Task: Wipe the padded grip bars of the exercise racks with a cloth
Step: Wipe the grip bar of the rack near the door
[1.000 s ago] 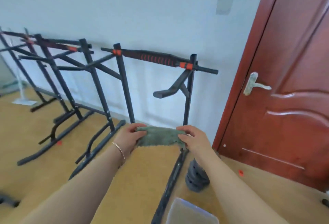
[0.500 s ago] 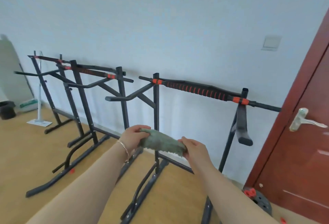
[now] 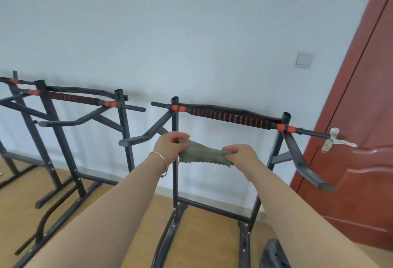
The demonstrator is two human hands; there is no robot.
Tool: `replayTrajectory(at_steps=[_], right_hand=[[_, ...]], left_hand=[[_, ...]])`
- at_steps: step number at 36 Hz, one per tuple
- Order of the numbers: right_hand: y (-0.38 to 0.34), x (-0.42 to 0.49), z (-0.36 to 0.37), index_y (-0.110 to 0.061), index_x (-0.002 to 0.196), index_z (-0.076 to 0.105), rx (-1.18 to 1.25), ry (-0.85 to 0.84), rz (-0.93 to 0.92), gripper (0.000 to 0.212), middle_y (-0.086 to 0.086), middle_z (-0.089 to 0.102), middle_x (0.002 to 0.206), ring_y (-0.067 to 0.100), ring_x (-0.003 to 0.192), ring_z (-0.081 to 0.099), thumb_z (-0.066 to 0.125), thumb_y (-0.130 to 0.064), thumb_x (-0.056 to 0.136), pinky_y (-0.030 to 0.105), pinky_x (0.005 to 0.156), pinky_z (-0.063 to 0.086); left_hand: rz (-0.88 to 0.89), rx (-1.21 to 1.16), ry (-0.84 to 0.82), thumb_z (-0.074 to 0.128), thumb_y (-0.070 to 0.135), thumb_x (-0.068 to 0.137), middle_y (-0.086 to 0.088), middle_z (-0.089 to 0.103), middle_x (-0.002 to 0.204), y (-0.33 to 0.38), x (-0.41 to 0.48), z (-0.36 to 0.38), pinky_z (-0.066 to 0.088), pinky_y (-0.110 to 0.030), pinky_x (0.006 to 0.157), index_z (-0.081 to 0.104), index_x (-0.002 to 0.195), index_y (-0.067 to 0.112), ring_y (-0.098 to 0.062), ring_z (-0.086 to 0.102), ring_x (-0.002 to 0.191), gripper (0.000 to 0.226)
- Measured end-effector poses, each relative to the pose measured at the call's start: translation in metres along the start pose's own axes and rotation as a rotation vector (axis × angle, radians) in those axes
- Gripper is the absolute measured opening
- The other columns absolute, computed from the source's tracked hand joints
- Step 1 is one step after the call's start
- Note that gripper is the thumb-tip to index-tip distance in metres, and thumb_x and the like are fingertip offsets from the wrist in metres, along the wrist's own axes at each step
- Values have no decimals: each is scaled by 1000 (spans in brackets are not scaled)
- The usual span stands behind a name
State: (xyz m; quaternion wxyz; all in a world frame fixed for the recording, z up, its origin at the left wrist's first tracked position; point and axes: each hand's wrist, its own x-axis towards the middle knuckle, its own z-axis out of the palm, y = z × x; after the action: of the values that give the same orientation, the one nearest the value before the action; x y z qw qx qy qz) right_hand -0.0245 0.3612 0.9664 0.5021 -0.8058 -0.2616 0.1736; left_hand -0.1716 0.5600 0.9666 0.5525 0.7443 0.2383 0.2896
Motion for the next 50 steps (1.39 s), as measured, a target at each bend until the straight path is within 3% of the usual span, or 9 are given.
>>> replayTrajectory(at_steps=[5, 10, 17, 22, 27, 33, 38, 45, 50], right_hand=[[-13, 22, -5, -23, 86, 77, 68, 36, -35, 26, -3, 72, 95, 15, 92, 64, 60, -3, 88, 25, 73, 52], [-17, 57, -10, -13, 97, 77, 370, 17, -125, 20, 7, 75, 103, 27, 105, 68, 62, -2, 89, 40, 96, 56], [-40, 130, -24, -28, 110, 69, 568, 95, -170, 39, 8, 69, 112, 31, 104, 68, 61, -1, 84, 52, 87, 57], [-53, 181, -49, -31, 117, 58, 693, 141, -188, 45, 4, 68, 111, 25, 88, 71, 63, 1, 86, 38, 60, 57], [-50, 227, -87, -28, 120, 61, 658, 246, -152, 46, 5, 68, 112, 24, 99, 71, 70, -1, 85, 40, 80, 61], [-36, 265, -150, -28, 104, 71, 488, 443, -159, 31, -4, 73, 104, 18, 99, 70, 71, -4, 84, 32, 73, 60], [-11, 269, -212, -27, 84, 75, 294, 630, -128, 24, 1, 75, 97, 20, 101, 69, 70, -4, 84, 34, 83, 58], [17, 232, -278, -26, 82, 79, 82, 748, 16, 24, -3, 77, 84, 13, 78, 71, 74, -3, 82, 21, 55, 52], [39, 194, -311, -33, 84, 78, -17, 821, 129, 26, -8, 76, 88, 15, 83, 69, 74, -7, 83, 28, 58, 53]], left_hand=[[41, 103, -15, 71, 19, 85, 11, 69, 99, 6, 27, 3, 51, -16, 74, 72, 90, 44, -7, 65, 92, 25], [61, 220, -11, 65, 26, 91, 15, 67, 97, 10, 63, 6, 46, -13, 66, 70, 98, 39, -4, 62, 91, 16], [96, 211, 70, 62, 20, 90, 15, 68, 85, 28, 133, 27, 43, -16, 66, 71, 84, 34, -3, 61, 80, 17], [112, 149, 40, 63, 17, 91, 7, 71, 89, 42, 190, 54, 47, -21, 68, 73, 94, 27, -11, 64, 83, 14], [144, 168, 42, 56, 21, 93, 6, 67, 91, 49, 240, 92, 51, -26, 63, 67, 91, 32, -12, 62, 82, 16], [202, 195, -124, 56, 29, 95, 10, 64, 93, 53, 292, 163, 40, -21, 59, 60, 91, 34, -8, 60, 80, 8], [225, 108, -345, 63, 21, 89, 2, 67, 93, 53, 319, 242, 55, -29, 65, 58, 92, 29, -19, 67, 79, 11], [346, 94, -684, 69, 23, 85, 10, 69, 98, 52, 330, 342, 56, -23, 72, 66, 98, 34, -7, 65, 84, 17], [393, 44, -834, 66, 18, 87, 9, 71, 94, 55, 317, 397, 58, -36, 81, 69, 90, 30, -18, 68, 86, 13]])
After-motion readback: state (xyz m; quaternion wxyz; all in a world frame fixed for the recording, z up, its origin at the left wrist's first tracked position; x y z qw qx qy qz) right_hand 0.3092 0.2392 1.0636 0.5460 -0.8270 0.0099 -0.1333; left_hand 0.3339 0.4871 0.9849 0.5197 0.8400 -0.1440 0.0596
